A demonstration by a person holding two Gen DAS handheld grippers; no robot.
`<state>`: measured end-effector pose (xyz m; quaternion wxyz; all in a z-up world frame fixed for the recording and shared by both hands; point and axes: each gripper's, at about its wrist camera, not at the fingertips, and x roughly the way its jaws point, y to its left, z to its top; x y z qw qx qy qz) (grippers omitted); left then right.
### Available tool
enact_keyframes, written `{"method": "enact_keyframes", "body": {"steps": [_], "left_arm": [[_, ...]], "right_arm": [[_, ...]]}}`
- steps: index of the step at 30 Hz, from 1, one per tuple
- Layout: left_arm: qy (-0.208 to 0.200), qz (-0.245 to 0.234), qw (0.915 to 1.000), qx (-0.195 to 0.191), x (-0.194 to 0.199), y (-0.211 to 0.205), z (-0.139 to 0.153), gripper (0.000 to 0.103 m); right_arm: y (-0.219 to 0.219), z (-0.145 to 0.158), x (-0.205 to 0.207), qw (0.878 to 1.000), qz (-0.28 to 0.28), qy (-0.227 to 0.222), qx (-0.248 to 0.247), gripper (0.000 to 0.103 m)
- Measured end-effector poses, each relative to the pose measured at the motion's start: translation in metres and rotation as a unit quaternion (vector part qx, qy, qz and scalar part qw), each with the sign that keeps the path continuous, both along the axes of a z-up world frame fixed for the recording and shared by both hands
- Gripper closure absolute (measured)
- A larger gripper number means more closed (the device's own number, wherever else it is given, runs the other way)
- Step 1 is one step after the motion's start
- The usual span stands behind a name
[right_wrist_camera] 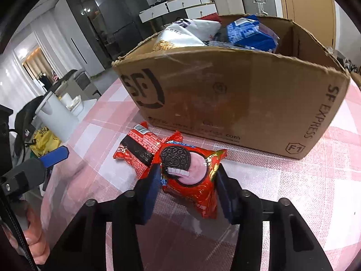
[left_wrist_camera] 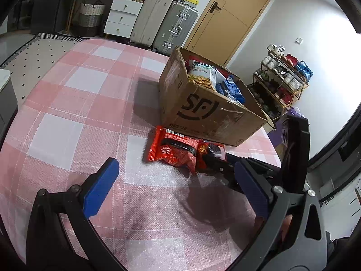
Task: Organize snacks
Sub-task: 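Close the right tool on the Oreo pack while the left tool grasps the red pack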
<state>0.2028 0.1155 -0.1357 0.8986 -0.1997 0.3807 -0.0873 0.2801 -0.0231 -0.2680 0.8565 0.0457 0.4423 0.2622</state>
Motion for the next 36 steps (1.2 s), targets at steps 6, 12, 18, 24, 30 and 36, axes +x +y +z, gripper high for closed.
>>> {"method": "enact_keyframes", "body": {"steps": [6,12,18,24,30,36], "left_arm": [[0.000,-0.001,1.0000,0.006,-0.002,-0.003,0.001,0.001],[0.005,0.001,0.9999,0.015,-0.003,-0.006,0.002,0.001],[0.014,0.001,0.9996,0.026,0.002,-0.011,0.000,0.001],[0.028,-0.007,0.9986,0.045,0.019,-0.017,-0.007,0.001],[0.050,-0.030,0.9969,0.054,0.045,-0.030,-0.016,0.001],[0.066,-0.024,0.9954,0.065,0.071,-0.038,-0.028,0.002]], "right_arm": [[-0.007,0.002,-0.005,1.000,-0.004,-0.002,0.014,0.058],[-0.028,0.009,-0.013,0.998,-0.015,-0.002,0.056,0.058],[-0.049,0.022,-0.029,0.996,-0.023,-0.020,0.082,0.058],[-0.069,0.023,-0.046,0.995,-0.028,-0.019,0.091,0.058],[-0.099,0.032,-0.057,0.993,-0.039,-0.031,0.109,0.058],[-0.117,0.038,-0.059,0.991,-0.053,-0.032,0.117,0.058]]}}
